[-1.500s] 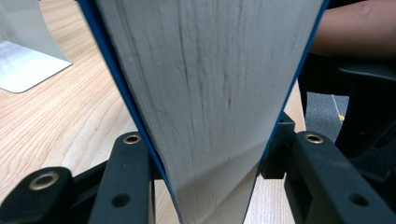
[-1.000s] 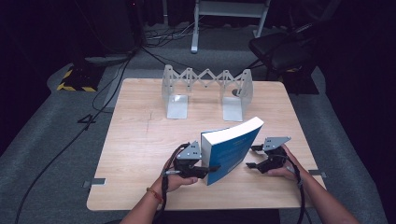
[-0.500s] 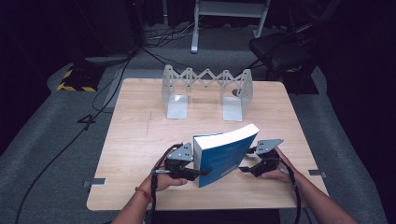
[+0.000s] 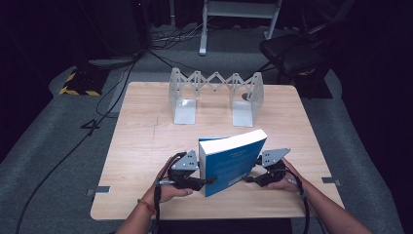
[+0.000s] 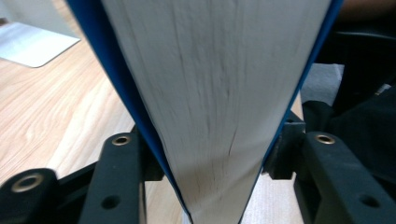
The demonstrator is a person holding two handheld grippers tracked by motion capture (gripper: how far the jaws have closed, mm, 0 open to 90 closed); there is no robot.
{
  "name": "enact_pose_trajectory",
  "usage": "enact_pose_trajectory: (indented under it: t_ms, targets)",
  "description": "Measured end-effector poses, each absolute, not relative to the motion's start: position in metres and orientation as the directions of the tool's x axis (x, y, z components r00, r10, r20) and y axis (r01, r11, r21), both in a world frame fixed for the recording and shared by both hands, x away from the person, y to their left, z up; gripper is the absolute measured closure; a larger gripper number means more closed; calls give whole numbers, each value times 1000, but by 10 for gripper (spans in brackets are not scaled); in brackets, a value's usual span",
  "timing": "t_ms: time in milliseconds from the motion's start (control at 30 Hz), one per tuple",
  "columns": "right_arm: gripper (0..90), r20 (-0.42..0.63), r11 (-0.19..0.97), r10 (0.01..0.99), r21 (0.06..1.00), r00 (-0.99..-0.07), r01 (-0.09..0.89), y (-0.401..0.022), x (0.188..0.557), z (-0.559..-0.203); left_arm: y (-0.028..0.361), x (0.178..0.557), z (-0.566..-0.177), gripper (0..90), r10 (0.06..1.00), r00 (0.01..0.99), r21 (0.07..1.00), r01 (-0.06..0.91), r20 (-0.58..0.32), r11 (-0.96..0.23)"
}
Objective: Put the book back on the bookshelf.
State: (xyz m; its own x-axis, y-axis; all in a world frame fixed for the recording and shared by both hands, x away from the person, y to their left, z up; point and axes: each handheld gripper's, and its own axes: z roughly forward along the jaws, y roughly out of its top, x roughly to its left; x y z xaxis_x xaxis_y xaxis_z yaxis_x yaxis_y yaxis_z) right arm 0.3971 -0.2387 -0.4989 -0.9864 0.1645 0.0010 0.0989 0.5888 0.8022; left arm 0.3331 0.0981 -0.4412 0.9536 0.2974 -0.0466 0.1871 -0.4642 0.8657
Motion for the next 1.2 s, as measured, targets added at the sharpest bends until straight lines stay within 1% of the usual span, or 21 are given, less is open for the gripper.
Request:
enact_pose_trajectory:
  t_ms: [33,200,367,467,567,733,900,1100,1133,1200]
  targets:
    - [452,-1,591,162,801,-987,96,-239,397,-499,97,331,-442,502,313,949,859,177,-21,-480]
    - [475,-29,601,149,796,-988,68,-241,392,-497,95,323,-454,478,358,934,842,190,4,-505]
    - [493,-36,602,140,796,-990,56,-244,387,-494,90,319,-467,475,370,929,807,201,23,-555]
    - [488,-22,558,148,827,-989,65,-246,385,-488,87,317,-470,494,360,931,790,176,60,-587]
    - [491,-41,563,142,825,-989,46,-246,381,-483,85,316,-472,507,360,931,788,173,65,-591]
    - [503,-42,540,130,841,-991,35,-251,374,-477,81,313,-474,509,375,922,786,159,98,-597]
    - [513,-58,532,138,846,-989,25,-252,369,-472,80,320,-474,498,377,922,784,170,87,-596]
    - [554,-67,521,124,854,-990,8,-255,362,-467,82,324,-473,418,418,904,783,195,91,-591]
    - [566,-75,513,116,858,-990,-5,-255,360,-465,82,326,-471,404,427,898,777,195,103,-598]
    - [571,-87,506,108,862,-990,-21,-254,357,-461,84,327,-470,392,433,897,783,204,91,-588]
